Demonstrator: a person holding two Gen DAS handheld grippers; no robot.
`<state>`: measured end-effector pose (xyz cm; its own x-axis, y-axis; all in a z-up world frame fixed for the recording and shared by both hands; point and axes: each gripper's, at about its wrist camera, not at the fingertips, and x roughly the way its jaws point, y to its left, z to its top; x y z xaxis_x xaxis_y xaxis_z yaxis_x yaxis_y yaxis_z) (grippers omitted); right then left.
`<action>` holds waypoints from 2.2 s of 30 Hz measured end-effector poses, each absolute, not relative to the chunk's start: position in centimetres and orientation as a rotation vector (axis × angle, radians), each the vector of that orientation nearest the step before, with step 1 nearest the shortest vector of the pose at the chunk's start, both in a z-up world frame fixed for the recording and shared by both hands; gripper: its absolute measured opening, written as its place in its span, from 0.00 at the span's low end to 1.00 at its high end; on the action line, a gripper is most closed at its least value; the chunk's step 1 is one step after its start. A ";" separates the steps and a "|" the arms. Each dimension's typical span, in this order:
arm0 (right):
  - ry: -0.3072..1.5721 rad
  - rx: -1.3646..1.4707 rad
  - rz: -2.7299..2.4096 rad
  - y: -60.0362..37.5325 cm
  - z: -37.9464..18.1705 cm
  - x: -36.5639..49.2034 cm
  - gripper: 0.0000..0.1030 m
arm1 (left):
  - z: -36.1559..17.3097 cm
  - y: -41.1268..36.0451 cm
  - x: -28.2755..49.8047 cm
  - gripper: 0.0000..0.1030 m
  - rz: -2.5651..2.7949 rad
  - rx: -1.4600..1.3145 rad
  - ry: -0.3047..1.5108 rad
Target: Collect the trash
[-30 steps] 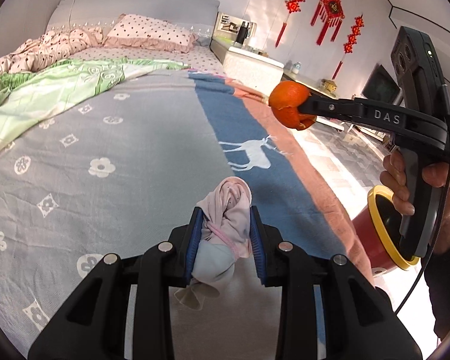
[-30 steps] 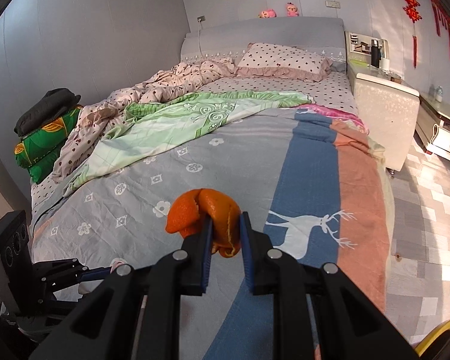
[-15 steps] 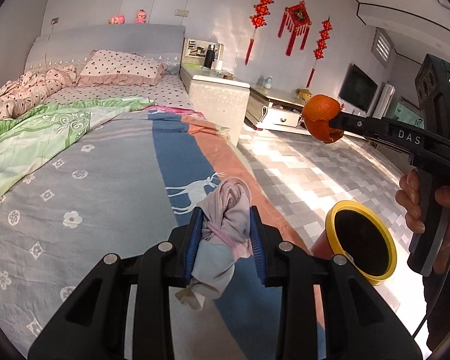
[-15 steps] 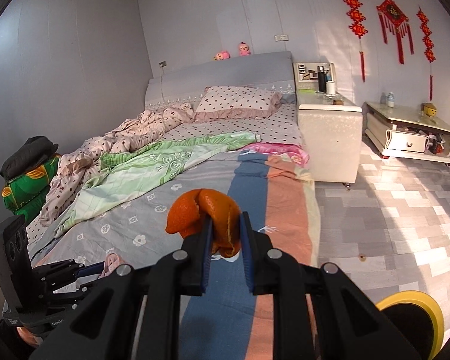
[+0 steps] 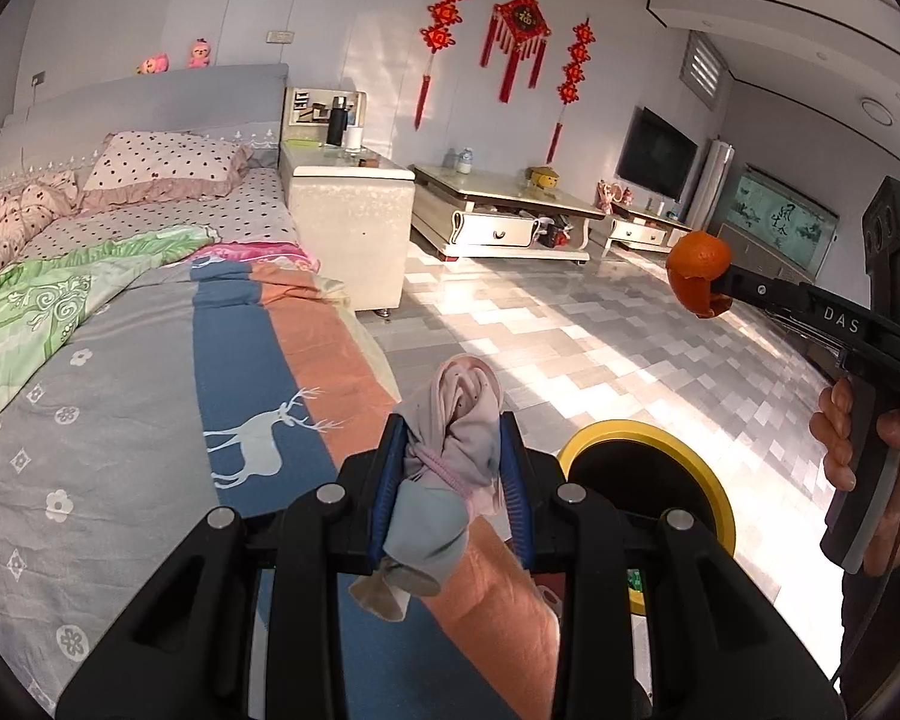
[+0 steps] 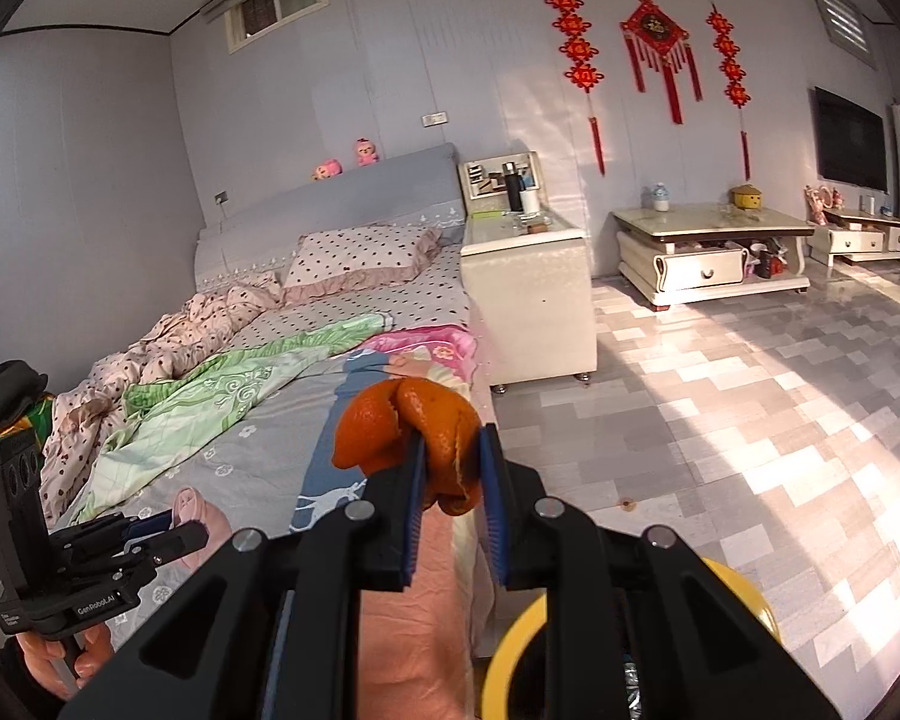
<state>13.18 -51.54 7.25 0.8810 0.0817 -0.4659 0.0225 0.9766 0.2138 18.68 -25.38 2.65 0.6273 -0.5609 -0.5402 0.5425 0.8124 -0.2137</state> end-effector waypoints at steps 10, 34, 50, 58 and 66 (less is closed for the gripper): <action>0.534 0.280 -0.129 -59.6 3.3 9.6 0.16 | 2.1 -36.6 17.8 0.29 -0.762 0.041 0.657; 0.728 0.348 -0.234 -64.0 -6.1 10.1 0.22 | -6.4 -46.3 19.2 0.36 -0.838 0.037 0.804; 0.741 0.327 -0.275 -62.8 -5.9 9.4 0.35 | -5.1 -41.1 19.4 0.48 -0.792 0.002 0.771; 0.755 0.279 -0.210 -58.0 -5.1 10.9 0.35 | -4.4 -35.0 19.8 0.48 -0.702 -0.040 0.746; 0.775 0.217 -0.111 -51.0 -4.3 13.7 0.35 | -4.0 -27.5 20.1 0.48 -0.598 -0.078 0.719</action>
<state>13.74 -50.97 -4.28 0.7097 -0.0197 -0.7042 0.1786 0.9720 0.1528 20.13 -27.55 -3.99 0.5938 -0.5402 -0.5964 0.4883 0.8310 -0.2665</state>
